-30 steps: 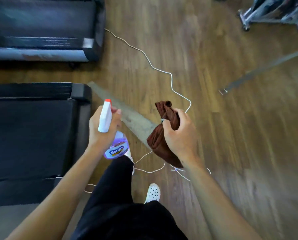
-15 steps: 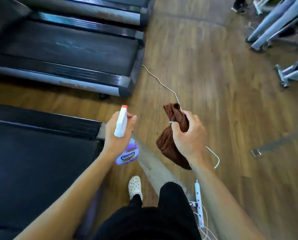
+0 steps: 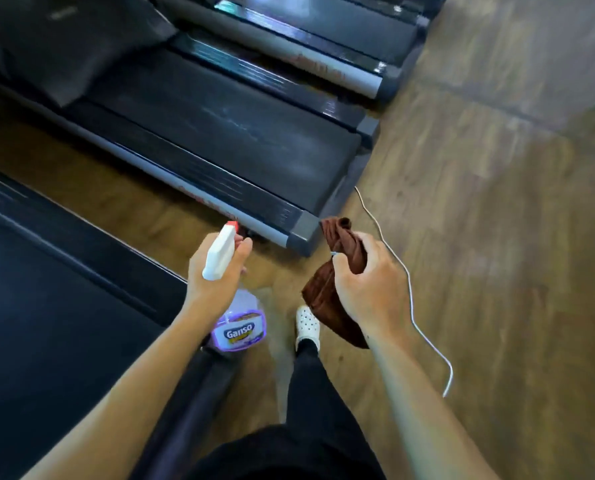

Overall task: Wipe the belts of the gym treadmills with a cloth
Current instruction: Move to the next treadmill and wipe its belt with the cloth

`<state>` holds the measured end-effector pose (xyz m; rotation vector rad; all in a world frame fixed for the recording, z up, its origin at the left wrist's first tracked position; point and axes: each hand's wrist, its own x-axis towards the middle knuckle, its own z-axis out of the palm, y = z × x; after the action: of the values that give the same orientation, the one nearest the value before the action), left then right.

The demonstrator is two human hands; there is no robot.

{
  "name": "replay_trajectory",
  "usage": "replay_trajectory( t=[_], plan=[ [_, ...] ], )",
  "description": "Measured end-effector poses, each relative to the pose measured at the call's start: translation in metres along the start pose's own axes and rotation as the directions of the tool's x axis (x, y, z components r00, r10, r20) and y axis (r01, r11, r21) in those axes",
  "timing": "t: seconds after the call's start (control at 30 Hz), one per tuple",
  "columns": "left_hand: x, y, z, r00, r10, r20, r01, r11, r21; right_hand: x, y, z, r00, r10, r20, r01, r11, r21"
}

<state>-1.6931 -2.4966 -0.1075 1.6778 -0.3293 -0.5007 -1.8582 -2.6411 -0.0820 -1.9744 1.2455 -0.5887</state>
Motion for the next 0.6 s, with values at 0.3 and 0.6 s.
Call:
replay_trajectory(
  t=[0.3, 0.6],
  plan=[
    [0.173, 0.043, 0.049, 0.972, -0.079, -0.220, 0.076, 0.997, -0.022, 0.226, -0.057, 0.046, 0.978, -0.108, 0.179, 0.122, 0.990, -0.069],
    [0.337, 0.094, 0.048, 0.963, 0.008, -0.270, 0.012, 0.997, 0.074, 0.359, -0.104, 0.118, 0.984, -0.055, 0.170, 0.051, 0.998, 0.029]
  ],
)
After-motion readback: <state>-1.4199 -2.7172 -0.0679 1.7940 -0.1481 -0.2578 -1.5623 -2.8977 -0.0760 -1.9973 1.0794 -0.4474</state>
